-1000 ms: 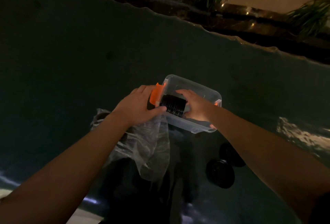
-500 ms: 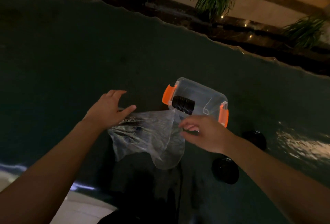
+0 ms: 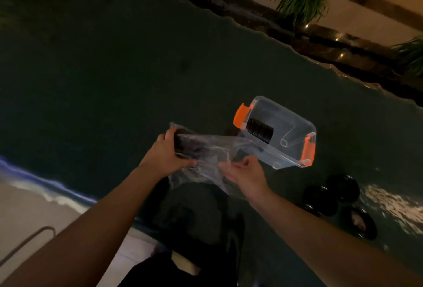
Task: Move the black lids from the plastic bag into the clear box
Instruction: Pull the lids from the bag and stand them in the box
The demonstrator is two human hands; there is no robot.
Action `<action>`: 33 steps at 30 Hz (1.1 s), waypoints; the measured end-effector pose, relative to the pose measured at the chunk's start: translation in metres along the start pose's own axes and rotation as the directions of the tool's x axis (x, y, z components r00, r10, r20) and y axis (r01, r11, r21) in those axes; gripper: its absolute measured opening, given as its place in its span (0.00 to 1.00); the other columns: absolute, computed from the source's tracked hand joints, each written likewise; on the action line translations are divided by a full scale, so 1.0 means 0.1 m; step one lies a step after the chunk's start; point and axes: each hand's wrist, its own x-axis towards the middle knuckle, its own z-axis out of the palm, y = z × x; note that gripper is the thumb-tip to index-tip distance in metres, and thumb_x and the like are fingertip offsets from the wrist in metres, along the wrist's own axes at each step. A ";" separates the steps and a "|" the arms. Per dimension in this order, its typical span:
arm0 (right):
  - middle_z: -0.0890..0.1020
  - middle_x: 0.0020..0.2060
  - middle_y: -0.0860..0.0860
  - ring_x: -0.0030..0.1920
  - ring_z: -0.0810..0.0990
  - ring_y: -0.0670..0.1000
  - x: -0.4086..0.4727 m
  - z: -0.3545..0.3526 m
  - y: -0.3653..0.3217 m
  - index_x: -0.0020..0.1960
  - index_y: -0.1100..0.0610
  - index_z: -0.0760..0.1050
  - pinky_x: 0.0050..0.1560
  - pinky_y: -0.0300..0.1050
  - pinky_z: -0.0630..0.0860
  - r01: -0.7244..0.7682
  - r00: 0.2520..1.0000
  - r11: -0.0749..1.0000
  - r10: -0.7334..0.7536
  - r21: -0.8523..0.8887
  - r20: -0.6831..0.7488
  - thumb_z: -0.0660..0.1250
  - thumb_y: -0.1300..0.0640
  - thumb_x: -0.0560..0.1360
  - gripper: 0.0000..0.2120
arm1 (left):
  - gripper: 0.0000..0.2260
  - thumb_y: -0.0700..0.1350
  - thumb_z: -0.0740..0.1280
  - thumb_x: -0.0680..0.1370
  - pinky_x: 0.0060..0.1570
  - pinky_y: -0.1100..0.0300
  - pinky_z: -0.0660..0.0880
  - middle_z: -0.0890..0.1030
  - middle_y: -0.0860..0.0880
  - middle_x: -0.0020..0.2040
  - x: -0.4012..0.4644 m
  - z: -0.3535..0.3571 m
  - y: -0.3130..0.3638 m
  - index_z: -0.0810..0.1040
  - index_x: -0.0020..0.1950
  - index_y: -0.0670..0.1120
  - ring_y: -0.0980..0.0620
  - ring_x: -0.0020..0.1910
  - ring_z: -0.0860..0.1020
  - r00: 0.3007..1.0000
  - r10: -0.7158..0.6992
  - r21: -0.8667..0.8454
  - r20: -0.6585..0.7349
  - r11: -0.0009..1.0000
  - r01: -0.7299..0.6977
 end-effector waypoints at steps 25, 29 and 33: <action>0.81 0.59 0.49 0.58 0.80 0.46 0.19 0.18 -0.14 0.63 0.56 0.78 0.58 0.42 0.78 0.448 0.886 0.827 -0.362 -0.339 0.289 0.80 0.51 0.68 0.26 | 0.48 0.53 0.83 0.64 0.70 0.46 0.69 0.70 0.47 0.71 0.05 0.00 0.11 0.61 0.78 0.51 0.45 0.69 0.70 0.976 0.216 0.098 0.007 0.972 -0.216; 0.74 0.71 0.59 0.73 0.70 0.57 0.28 0.11 -0.07 0.74 0.59 0.71 0.76 0.53 0.63 0.766 0.621 0.348 -0.620 -0.541 0.480 0.72 0.67 0.71 0.32 | 0.48 0.54 0.83 0.63 0.70 0.48 0.69 0.70 0.47 0.71 0.06 -0.01 0.12 0.62 0.78 0.50 0.45 0.69 0.70 0.976 0.218 0.108 0.011 0.970 -0.218; 0.65 0.77 0.60 0.77 0.63 0.58 0.43 0.17 -0.12 0.79 0.60 0.61 0.78 0.48 0.49 0.771 0.570 0.075 -0.526 -0.633 0.632 0.70 0.63 0.76 0.34 | 0.47 0.52 0.84 0.63 0.70 0.48 0.69 0.71 0.47 0.71 0.06 -0.01 0.13 0.64 0.77 0.50 0.45 0.68 0.71 0.970 0.244 0.096 0.017 0.965 -0.244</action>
